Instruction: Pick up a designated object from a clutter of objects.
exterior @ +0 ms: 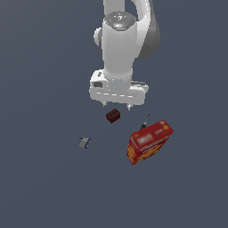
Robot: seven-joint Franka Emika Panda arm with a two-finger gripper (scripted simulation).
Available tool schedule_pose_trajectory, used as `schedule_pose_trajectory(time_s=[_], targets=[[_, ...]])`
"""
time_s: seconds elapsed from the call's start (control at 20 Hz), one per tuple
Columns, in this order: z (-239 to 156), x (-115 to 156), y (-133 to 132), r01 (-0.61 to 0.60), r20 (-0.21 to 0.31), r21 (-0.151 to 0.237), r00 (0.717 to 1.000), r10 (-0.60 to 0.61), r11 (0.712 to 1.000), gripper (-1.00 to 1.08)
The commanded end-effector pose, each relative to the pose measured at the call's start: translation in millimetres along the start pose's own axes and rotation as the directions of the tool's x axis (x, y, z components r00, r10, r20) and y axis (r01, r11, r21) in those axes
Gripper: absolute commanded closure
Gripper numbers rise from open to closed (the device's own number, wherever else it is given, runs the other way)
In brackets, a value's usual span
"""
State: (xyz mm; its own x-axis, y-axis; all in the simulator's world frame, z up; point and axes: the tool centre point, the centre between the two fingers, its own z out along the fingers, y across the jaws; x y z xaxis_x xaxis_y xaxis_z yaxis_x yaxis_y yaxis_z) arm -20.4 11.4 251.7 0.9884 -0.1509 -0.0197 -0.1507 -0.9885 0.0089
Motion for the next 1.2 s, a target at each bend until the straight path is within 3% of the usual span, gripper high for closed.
schedule_pose_trajectory(time_s=[0.0, 0.25, 0.5, 1.15], targets=[[17.2, -5.3, 1.9, -0.058, -0.001, 0.001, 0.998, 0.058, 0.998, -0.92], [54.8, -20.2, 6.7, -0.19, -0.004, 0.005, 0.982, 0.19, 0.982, -0.92], [90.1, -39.0, 12.1, -0.319, -0.006, 0.009, 0.948, 0.319, 0.948, -0.92], [159.2, -95.0, 26.5, -0.593, -0.008, 0.017, 0.805, 0.593, 0.805, -0.92]])
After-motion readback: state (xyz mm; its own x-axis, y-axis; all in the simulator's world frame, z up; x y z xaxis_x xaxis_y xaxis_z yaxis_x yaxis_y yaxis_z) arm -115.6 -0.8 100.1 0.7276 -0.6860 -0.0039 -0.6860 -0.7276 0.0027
